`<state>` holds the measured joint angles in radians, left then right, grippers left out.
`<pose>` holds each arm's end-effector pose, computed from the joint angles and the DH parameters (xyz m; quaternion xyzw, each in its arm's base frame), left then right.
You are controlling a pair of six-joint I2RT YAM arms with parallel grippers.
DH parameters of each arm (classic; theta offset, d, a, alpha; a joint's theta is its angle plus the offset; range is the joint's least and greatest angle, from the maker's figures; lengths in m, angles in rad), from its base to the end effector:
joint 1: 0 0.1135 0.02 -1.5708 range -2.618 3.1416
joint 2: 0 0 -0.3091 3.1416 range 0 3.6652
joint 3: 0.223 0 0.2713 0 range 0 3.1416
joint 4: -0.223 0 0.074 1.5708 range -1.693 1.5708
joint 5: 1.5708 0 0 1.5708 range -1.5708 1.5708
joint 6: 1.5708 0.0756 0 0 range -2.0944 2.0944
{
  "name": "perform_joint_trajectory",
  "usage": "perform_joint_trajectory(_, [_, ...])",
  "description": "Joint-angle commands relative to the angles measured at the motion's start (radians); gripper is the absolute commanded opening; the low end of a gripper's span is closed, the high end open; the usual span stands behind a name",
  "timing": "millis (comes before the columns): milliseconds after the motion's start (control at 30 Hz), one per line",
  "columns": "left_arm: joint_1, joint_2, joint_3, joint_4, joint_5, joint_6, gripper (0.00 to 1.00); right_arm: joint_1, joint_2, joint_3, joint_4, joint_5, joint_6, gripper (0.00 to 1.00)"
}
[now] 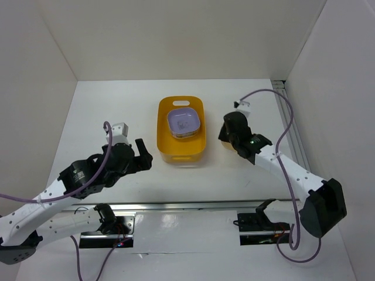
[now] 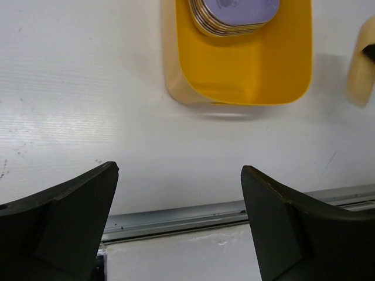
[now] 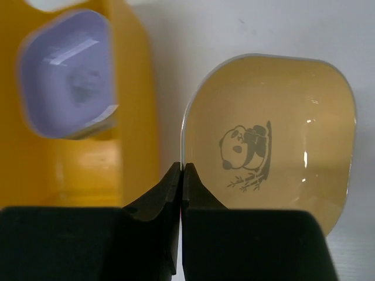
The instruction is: Place the plates into the plastic bin on the countertop
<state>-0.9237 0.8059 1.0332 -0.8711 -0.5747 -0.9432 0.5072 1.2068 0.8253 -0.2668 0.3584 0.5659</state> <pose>0.1293 -0.1030 0.3721 -0.1351 0.8565 -0.1937 0.4589 0.2692 0.1193 0.2721 0.1052 0.8784 0.0867 0.4580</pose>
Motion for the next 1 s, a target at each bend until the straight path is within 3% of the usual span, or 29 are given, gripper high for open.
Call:
perform_joint_trajectory(0, [-0.003, -0.031, 0.051, -0.117, -0.051, -0.026, 0.99, 0.1, 0.023, 0.232, -0.069, 0.132, -0.05, 0.0])
perform_joint_trajectory(133, [-0.003, -0.072, 0.051, -0.204, -0.085, -0.063, 0.99, 0.284, 0.173, 0.441, -0.08, 0.239, -0.157, 0.0])
perform_joint_trajectory(200, [-0.003, -0.088, 0.051, -0.238, -0.099, -0.074, 0.99, 0.323, 0.242, 0.565, -0.08, 0.217, -0.198, 0.0])
perform_joint_trajectory(333, [-0.003, -0.135, 0.025, -0.262, -0.119, -0.092, 0.99, 0.343, 0.469, 0.751, -0.031, -0.003, -0.366, 0.0])
perform_joint_trajectory(533, [-0.003, -0.246, -0.009, -0.221, -0.119, -0.078, 0.99, 0.309, 0.761, 1.123, -0.231, -0.077, -0.517, 0.0])
perform_joint_trajectory(633, [-0.003, -0.275, -0.019, -0.21, -0.11, -0.078, 0.99, 0.274, 0.83, 1.14, -0.259, -0.102, -0.54, 0.0])
perform_joint_trajectory(900, [-0.003, -0.246, -0.028, -0.21, -0.109, -0.069, 0.99, 0.261, 0.818, 0.974, -0.164, -0.055, -0.506, 0.0])
perform_joint_trajectory(967, [-0.003, -0.234, -0.028, -0.21, -0.109, -0.069, 0.99, 0.261, 0.818, 0.928, -0.108, -0.067, -0.495, 0.08])
